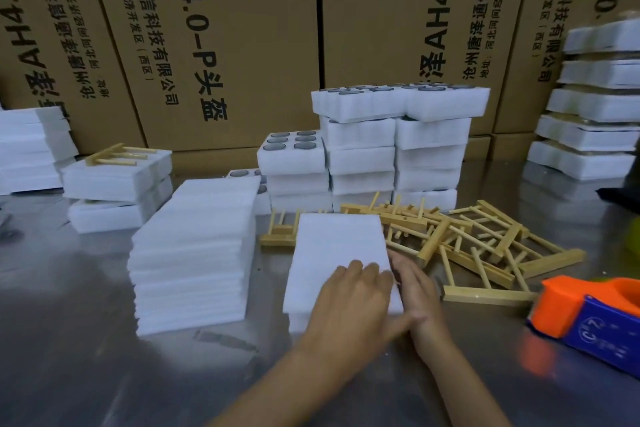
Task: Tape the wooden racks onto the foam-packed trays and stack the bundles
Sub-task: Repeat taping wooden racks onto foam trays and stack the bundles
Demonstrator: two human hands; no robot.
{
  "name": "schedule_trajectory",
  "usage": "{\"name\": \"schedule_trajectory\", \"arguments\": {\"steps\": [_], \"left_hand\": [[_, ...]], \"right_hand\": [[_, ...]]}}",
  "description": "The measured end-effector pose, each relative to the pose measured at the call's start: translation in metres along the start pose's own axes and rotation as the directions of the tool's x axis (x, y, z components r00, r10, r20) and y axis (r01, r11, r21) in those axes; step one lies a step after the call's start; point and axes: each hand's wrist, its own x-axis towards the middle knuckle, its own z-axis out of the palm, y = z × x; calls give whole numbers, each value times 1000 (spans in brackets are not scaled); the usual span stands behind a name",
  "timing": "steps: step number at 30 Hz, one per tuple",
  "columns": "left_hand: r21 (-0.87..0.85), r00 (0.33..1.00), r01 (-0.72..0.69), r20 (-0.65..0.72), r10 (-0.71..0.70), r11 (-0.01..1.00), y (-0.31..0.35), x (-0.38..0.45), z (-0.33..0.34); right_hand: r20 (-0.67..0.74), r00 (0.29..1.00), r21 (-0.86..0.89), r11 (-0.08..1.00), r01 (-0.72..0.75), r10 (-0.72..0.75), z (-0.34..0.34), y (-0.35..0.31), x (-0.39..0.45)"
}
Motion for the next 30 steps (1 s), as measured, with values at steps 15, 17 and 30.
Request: {"name": "schedule_trajectory", "arguments": {"steps": [15, 17, 30], "left_hand": [[-811, 730, 356, 552, -404, -465, -115, 53, 63], [-816, 742, 341, 539, -399, -466, -119, 55, 69], [-875, 816, 274, 431, -386, -399, -123, 40, 79]], "right_hand": [[-107, 986, -53, 991, 126, -131, -3, 4, -4], [-111, 929, -256, 914, 316, -353, -9, 4, -2], [-194, 901, -951, 300, -76, -387, -27, -8, 75]]}}
